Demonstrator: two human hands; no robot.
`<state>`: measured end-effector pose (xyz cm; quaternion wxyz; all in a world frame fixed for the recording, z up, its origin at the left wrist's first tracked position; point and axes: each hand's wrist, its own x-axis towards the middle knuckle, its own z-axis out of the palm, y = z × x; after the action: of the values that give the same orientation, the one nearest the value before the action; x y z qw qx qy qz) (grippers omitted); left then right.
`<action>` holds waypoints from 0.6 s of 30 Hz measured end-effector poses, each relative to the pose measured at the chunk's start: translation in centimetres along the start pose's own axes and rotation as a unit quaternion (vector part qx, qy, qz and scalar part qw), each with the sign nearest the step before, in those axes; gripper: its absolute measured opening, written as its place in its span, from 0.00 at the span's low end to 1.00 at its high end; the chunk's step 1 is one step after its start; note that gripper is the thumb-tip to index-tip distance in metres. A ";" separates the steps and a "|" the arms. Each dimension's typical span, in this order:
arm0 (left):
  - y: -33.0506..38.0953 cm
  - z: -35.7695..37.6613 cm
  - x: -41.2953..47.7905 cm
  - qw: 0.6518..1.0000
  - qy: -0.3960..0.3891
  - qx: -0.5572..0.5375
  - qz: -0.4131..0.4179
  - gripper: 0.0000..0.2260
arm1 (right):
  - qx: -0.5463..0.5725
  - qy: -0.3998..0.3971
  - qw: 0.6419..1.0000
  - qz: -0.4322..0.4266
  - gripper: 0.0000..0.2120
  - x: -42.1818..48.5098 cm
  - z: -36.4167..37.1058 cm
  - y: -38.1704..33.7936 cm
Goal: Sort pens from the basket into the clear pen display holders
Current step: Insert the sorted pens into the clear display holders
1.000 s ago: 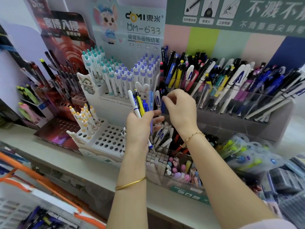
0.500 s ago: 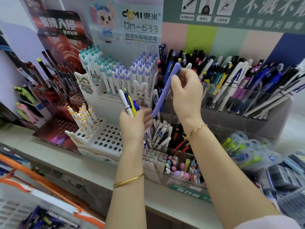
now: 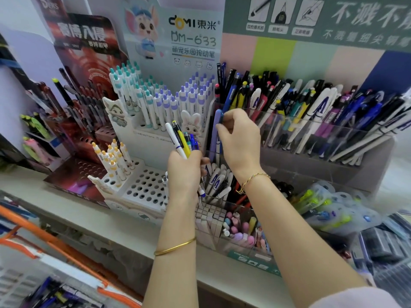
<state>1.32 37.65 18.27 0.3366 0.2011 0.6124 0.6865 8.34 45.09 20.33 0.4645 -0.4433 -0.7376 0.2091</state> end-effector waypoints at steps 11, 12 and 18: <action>0.1 0.0 -0.3 0.999 -0.032 -0.026 0.010 0.04 | -0.038 -0.055 0.996 0.063 0.06 -0.5 -0.5 0.2; 0.1 0.1 -0.3 0.999 -0.037 -0.028 0.013 0.05 | -0.026 -0.041 0.997 0.059 0.05 -0.6 -0.9 0.2; -0.1 0.9 -0.7 0.997 -0.072 -0.028 0.028 0.05 | 0.120 -0.178 0.971 0.104 0.07 -0.8 -2.3 -0.2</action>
<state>2.43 37.77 18.41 0.3659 0.2575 0.5611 0.6964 10.38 44.03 21.18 0.3512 -0.4143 -0.7275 0.4192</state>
